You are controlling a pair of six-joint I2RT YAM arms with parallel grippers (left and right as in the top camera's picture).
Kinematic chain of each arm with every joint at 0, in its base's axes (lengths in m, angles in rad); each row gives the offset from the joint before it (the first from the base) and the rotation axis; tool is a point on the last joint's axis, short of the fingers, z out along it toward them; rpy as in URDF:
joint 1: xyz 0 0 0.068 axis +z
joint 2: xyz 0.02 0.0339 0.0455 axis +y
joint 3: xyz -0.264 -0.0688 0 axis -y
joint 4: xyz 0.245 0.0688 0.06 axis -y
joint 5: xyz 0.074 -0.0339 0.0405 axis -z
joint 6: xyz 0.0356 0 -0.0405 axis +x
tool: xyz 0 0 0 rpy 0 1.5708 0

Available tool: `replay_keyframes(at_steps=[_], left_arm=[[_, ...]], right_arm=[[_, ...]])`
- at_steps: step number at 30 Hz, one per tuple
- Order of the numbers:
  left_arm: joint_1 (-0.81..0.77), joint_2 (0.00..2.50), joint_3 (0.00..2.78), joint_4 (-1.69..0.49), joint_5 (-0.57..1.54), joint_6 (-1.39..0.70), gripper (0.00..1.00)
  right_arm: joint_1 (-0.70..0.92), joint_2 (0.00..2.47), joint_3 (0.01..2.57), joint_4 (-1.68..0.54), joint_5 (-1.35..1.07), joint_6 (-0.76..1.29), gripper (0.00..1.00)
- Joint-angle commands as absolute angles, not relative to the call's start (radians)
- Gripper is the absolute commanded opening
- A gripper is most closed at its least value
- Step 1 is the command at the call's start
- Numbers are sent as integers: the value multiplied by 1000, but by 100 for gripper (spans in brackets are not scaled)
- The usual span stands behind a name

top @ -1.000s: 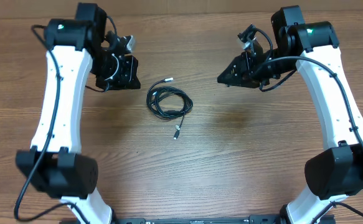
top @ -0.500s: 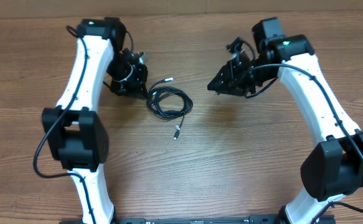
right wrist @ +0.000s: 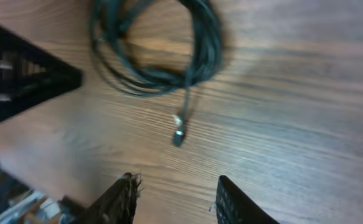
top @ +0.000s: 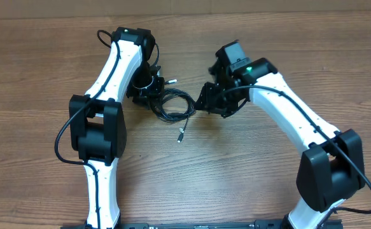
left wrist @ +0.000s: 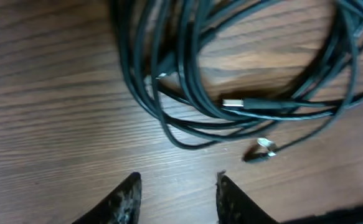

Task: Untangle cables
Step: 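Lower both grippers onto the coil and grasp cable loops on each side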

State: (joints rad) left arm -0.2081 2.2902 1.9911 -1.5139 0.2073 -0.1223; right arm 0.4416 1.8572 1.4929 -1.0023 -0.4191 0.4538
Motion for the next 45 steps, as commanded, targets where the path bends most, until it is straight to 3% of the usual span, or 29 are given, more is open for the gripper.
replay_keyframes(at_steps=[1,2,3,4,5,8,9,13,19,21,25,34,36,38,41,45], left_arm=[[-207,2301,1998,-1510,178,-139,35],[-207,2301,1998,-1502,176,-139,55],[-207,2301,1998,-1480,176,-138,57],[-207,2301,1998,-1462,175,-138,49],[-208,2302,1998,-1454,177,-141,44],[-218,2302,1987,-1454,177,-166,43],[-224,2302,1977,-1452,177,-166,43],[-240,2302,1915,-1409,176,-165,44],[-244,2302,1803,-1318,176,-165,45],[-244,2302,1790,-1290,182,-165,42],[-248,2302,1781,-1251,216,-165,31],[-313,2302,1682,-1192,218,-147,20],[-323,2302,1660,-1192,218,-125,8],[-331,2302,1648,-1208,218,-107,4],[-334,2302,1644,-1228,221,-104,7],[-334,2302,1644,-1243,226,-100,20]], right_arm=[[463,1858,1470,-961,-341,554,53],[466,1858,1470,-947,-346,554,55],[467,1858,1470,-947,-350,554,55],[466,1858,1470,-934,-352,553,50],[466,1858,1470,-913,-352,553,37],[468,1858,1466,-906,-353,554,20],[472,1858,1460,-907,-353,554,20],[508,1858,1403,-880,-352,554,20],[582,1858,1251,-706,-347,595,38],[595,1858,1213,-643,-331,657,40],[602,1858,1157,-529,-303,746,40],[602,1858,1092,-504,-168,827,38],[602,1858,1074,-501,-169,876,35],[602,1858,1060,-501,-173,930,33],[602,1858,1049,-501,-213,970,33],[602,1858,1049,-503,-291,969,33]])
